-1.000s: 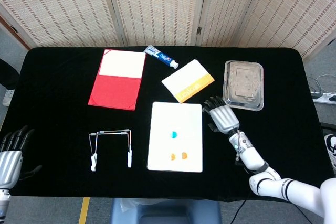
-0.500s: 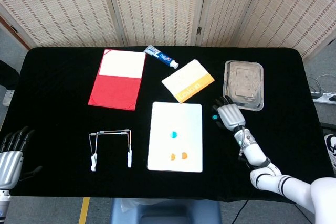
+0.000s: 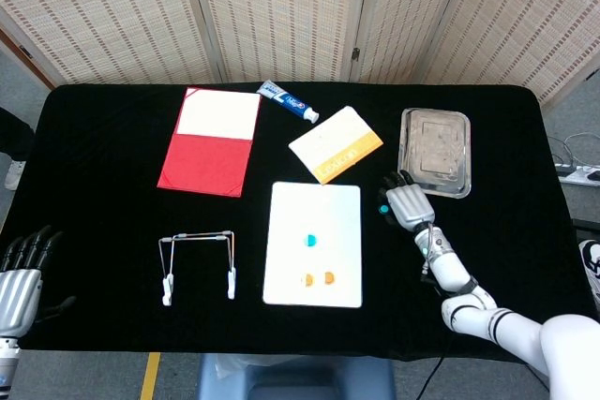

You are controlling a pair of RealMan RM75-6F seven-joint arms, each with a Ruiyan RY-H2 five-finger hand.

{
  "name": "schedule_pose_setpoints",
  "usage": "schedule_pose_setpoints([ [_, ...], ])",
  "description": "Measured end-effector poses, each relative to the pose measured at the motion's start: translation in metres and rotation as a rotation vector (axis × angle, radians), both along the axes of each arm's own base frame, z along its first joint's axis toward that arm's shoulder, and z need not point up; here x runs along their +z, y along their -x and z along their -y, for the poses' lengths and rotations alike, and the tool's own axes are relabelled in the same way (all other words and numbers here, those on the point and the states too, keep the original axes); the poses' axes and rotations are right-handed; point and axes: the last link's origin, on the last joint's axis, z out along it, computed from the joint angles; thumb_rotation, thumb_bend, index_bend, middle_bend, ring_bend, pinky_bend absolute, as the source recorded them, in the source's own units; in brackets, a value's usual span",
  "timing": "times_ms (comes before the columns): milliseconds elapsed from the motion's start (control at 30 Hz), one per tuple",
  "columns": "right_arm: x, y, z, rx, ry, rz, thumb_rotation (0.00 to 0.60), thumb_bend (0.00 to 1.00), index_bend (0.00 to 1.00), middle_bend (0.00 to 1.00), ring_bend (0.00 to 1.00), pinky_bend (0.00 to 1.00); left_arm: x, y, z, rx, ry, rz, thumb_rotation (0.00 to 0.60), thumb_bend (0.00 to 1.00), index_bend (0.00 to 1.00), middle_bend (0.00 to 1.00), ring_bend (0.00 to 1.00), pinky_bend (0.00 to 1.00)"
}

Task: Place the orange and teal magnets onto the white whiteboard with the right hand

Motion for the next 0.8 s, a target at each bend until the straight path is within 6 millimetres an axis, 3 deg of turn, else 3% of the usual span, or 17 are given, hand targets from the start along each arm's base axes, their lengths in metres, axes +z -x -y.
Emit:
schedule_pose_setpoints([
  [533,-0.001,-0.001,0.003,0.003,0.009,0.002,0.600,0.43,0.52,0.23,0.01,0.00,0.000,0.002,0.001,0.006,0.000,0.000,0.600,0.08,0.00,0.00,0.00,0.00],
  [800,0.011,-0.019,-0.008,0.086,0.005,0.053,0.600,0.43,0.52,0.23,0.02,0.00,0.002,0.000,0.000,0.000,-0.006,-0.002,0.600,0.09,0.00,0.00,0.00,0.00],
])
